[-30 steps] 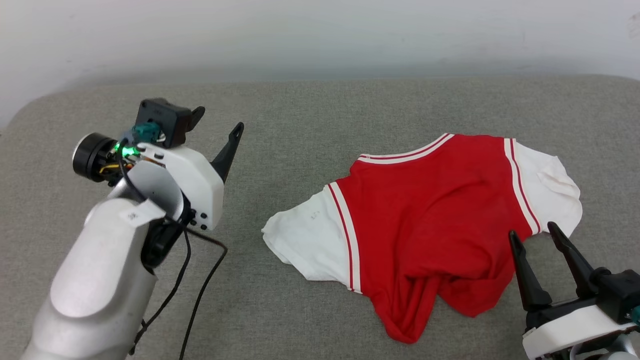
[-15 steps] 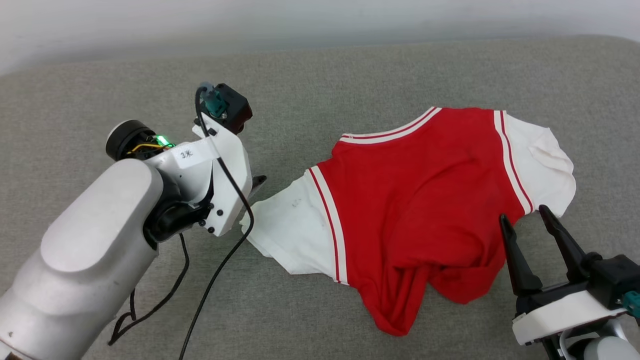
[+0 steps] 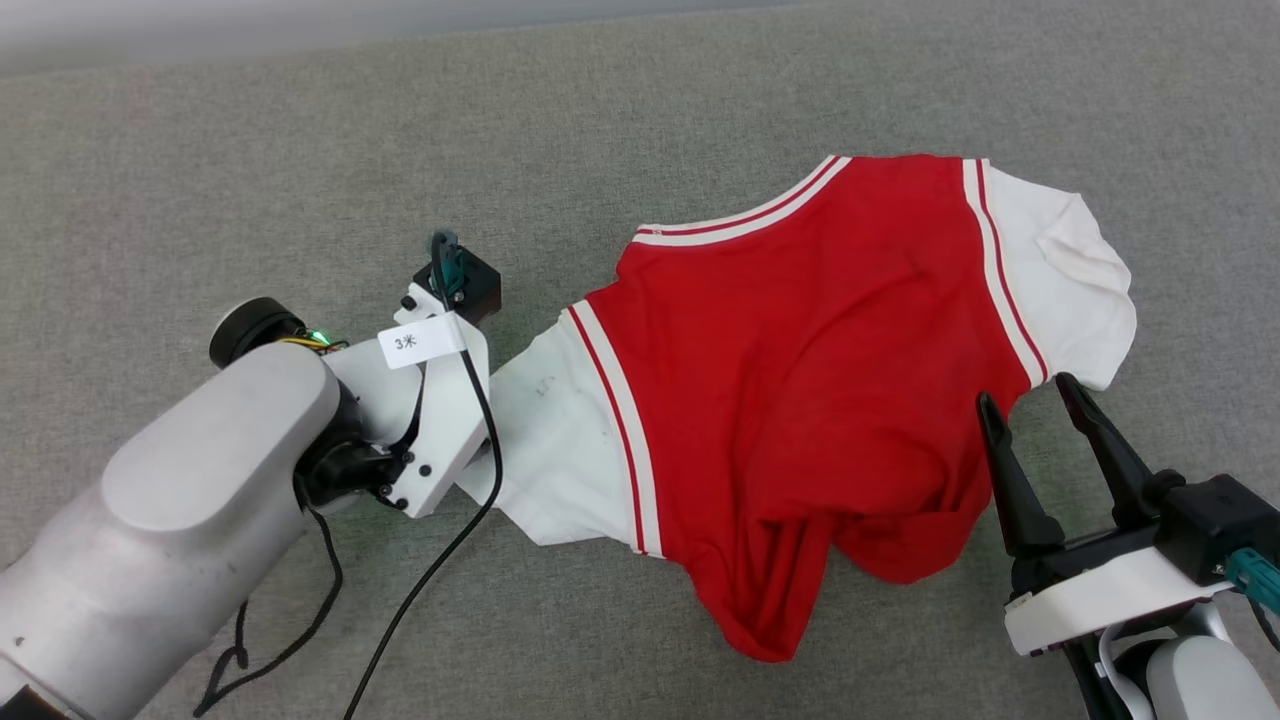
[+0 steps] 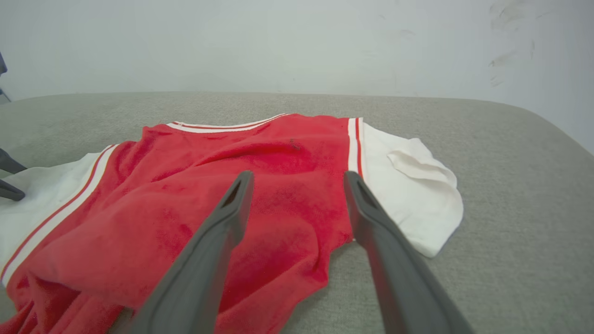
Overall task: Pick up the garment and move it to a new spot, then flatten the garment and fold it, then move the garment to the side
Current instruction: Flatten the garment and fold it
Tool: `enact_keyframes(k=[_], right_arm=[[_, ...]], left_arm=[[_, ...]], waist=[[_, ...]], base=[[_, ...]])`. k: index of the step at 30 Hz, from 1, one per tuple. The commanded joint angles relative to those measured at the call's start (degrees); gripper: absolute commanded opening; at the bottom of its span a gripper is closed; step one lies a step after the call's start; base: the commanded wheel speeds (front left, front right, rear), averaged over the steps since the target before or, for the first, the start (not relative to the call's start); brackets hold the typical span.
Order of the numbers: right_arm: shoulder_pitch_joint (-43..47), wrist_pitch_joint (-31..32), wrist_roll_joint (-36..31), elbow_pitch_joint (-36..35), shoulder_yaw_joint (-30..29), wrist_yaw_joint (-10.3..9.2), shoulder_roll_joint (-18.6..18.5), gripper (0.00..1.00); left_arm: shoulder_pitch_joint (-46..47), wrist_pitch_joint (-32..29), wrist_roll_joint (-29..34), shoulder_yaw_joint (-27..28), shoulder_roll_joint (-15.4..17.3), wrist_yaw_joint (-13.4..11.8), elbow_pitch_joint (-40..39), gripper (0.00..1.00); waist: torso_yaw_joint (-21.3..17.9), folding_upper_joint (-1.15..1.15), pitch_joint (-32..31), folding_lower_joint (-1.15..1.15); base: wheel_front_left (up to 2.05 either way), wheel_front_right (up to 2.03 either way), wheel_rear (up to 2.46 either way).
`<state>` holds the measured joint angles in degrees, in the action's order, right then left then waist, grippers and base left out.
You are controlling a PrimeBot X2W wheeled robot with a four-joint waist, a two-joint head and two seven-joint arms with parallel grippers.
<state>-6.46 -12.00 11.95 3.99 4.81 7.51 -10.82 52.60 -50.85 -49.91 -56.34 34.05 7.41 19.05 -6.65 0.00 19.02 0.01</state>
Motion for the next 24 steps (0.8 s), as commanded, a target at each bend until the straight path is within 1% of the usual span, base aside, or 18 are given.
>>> enact_keyframes(k=[1,4,5,6,10,15,18,21,24], right_arm=[[-0.85,-0.18,-0.22,0.19,0.03,-0.04,0.28,1.0],[-1.21,-0.45,-0.29,0.59,0.14,-0.04,0.45,1.0],[-1.31,-0.51,-0.31,0.72,0.13,-0.04,0.45,1.0],[-1.39,-0.56,-0.31,0.89,0.09,-0.04,0.47,1.0],[-1.71,-0.62,-0.23,1.2,-0.74,-0.04,-0.28,1.0],[-2.52,0.07,-0.17,0.29,-3.88,-0.04,-2.85,1.0],[-3.89,1.25,-0.35,-1.12,-5.86,-0.04,-5.19,1.0],[-5.75,3.55,-0.09,-2.59,-7.2,-0.04,-8.28,1.0],[-8.31,7.24,0.7,-3.73,-7.04,-0.04,-12.06,1.0]], left_arm=[[0.45,-0.26,-0.34,-1.15,0.29,0.01,0.78,1.0],[-0.34,0.16,-1.37,-4.47,0.13,0.01,2.71,1.0],[-0.6,0.08,-1.86,-5.68,0.15,0.01,3.1,0.51],[-0.82,0.53,-2.51,-6.43,0.15,0.01,3.41,0.0],[0.14,4.77,-4.05,-7.78,0.54,0.02,3.19,0.0],[1.16,12.78,-5.11,-5.81,2.26,0.02,2.43,0.0],[0.4,16.35,-5.54,-4.26,3.69,-0.06,2.04,0.0],[0.13,18.84,-5.49,-2.71,5.78,-1.08,1.04,0.0],[-0.39,20.52,-5.97,-1.18,7.84,-2.33,-0.44,0.0]], waist=[[-0.37,0.0,0.55,-0.01],[-0.54,0.0,0.94,-0.01],[-0.57,0.0,0.95,-0.01],[-0.56,0.0,0.89,-0.01],[0.02,0.0,-0.43,-0.01],[1.78,0.0,-3.08,-0.01],[3.1,0.0,-4.3,-0.01],[4.48,0.0,-4.85,-0.01],[5.73,0.0,-4.88,-0.01]], base=[[0.0,0.0,0.0],[0.0,0.0,0.0],[0.0,0.0,0.0],[0.0,0.0,0.0],[0.0,0.0,0.0],[0.0,0.0,0.0],[0.0,0.0,0.0],[0.0,0.0,0.0],[0.0,0.0,0.0]])
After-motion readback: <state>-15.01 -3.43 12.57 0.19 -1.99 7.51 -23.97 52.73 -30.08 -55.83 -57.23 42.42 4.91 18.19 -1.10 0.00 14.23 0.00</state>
